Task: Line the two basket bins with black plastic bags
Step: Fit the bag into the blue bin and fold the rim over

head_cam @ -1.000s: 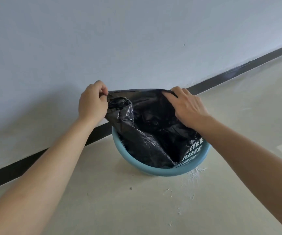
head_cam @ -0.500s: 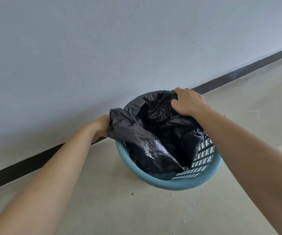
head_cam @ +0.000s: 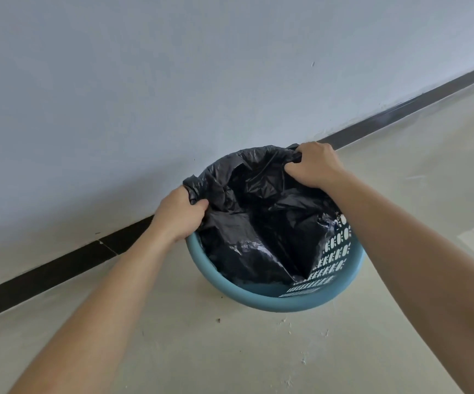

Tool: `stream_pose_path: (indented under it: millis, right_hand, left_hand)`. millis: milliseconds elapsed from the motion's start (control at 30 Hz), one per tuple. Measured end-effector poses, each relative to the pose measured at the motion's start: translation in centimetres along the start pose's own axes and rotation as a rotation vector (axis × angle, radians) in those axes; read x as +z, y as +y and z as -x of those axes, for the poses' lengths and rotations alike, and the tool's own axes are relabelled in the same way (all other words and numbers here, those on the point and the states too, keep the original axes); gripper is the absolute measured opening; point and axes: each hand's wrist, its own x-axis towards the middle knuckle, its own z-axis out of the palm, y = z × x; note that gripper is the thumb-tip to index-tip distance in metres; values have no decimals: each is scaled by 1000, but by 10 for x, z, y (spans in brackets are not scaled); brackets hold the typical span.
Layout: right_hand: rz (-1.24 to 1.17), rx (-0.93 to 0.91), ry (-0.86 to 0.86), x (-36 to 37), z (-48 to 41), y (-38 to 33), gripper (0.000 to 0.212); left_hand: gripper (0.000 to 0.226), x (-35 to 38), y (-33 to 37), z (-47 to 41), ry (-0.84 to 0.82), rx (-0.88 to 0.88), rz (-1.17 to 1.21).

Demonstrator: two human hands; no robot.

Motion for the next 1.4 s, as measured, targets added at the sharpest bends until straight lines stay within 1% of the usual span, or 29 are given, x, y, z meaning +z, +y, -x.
stream_pose_path:
  millis: [67, 167, 200, 233, 267, 333, 367, 433, 533, 600, 633, 700, 733, 800, 833, 867, 900, 933, 1000, 1033, 1067, 1100, 1133, 1200, 1233, 1300, 1333, 1367, 1400]
  right_hand:
    - [-37, 14, -3, -6, 1, 5, 21]
    - [-115, 63, -2, -15, 5, 15, 17]
    - [-151, 83, -21, -18, 7, 19, 20]
    - [-225, 103, -62, -22, 8, 21, 24]
    - [-360, 134, -127, -25, 9, 24, 28]
    - [-658, 191, -274, -29, 15, 31, 27]
    - [-761, 191, -304, -29, 18, 35, 27]
    - [-917, 197, -238, -25, 24, 44, 30]
    - [-1160, 350, 13, -13, 33, 53, 30]
    - [-1147, 459, 127, -4, 41, 54, 26]
    - [-1089, 494, 167, -2, 44, 55, 33]
    - [-1039, 543, 204, 1, 51, 59, 46]
    - [-1061, 560, 201, 1, 55, 62, 44]
    - [-1108, 560, 199, 2, 60, 68, 32]
    - [-1122, 551, 216, 3, 64, 71, 28]
    - [-1135, 551, 247, 5, 66, 73, 27]
    - [-1132, 555, 286, 7, 69, 76, 28]
    - [-1092, 564, 326, 10, 72, 79, 31]
    - [-821, 515, 347, 16, 78, 89, 36]
    - [-669, 462, 340, 18, 80, 93, 37]
    - [-573, 423, 344, 19, 81, 95, 35]
    - [-541, 412, 343, 20, 79, 96, 30]
    - [-544, 422, 348, 19, 77, 95, 26]
    - [-566, 480, 335, 16, 74, 92, 28]
    - [-592, 517, 316, 15, 73, 91, 33]
    - [-643, 581, 341, 11, 72, 88, 41]
    - [-672, 595, 389, 6, 72, 84, 41]
    - [-682, 584, 437, 0, 73, 77, 42]
    - [-646, 531, 481, -8, 74, 69, 42]
  left_hand:
    - [18, 3, -1, -5, 124, 43, -32]
    - [19, 4, -1, -12, 234, 53, -17]
    - [20, 4, -1, -14, 265, 54, -17]
    - [21, 4, -1, -16, 294, 57, -8]
    - [23, 4, 0, -17, 322, 58, 14]
    - [33, 5, 1, -20, 355, 44, 75]
    - [36, 6, 1, -20, 370, 27, 107]
    - [36, 11, 2, -19, 408, -22, 180]
    - [22, 18, 6, -17, 471, -54, 326]
    - [17, 22, 12, -16, 514, -123, 516]
    - [18, 23, 14, -17, 524, -195, 663]
    - [18, 25, 15, -16, 463, -367, 989]
    - [19, 28, 15, -14, 427, -402, 1078]
    - [25, 35, 7, -9, 373, -370, 1147]
    - [26, 39, 2, -5, 359, -319, 1150]
    - [26, 42, -5, -1, 362, -266, 1120]
    - [26, 45, -14, 3, 384, -203, 1015]
    - [24, 47, -23, 7, 428, -145, 857]
    - [17, 53, -41, 12, 436, -92, 625]
    - [13, 54, -46, 14, 389, -84, 615]
    - [11, 54, -48, 15, 333, -87, 642]
    - [14, 53, -48, 15, 311, -97, 670]
    - [25, 51, -47, 13, 324, -90, 667]
    - [47, 42, -41, 15, 437, -7, 569]
    - [51, 35, -36, 17, 525, 77, 502]
    - [46, 21, -22, 24, 657, 325, 312]
    - [42, 15, -13, 28, 659, 448, 195]
    - [41, 12, -4, 31, 620, 542, 89]
    - [43, 10, 5, 33, 551, 593, 1]
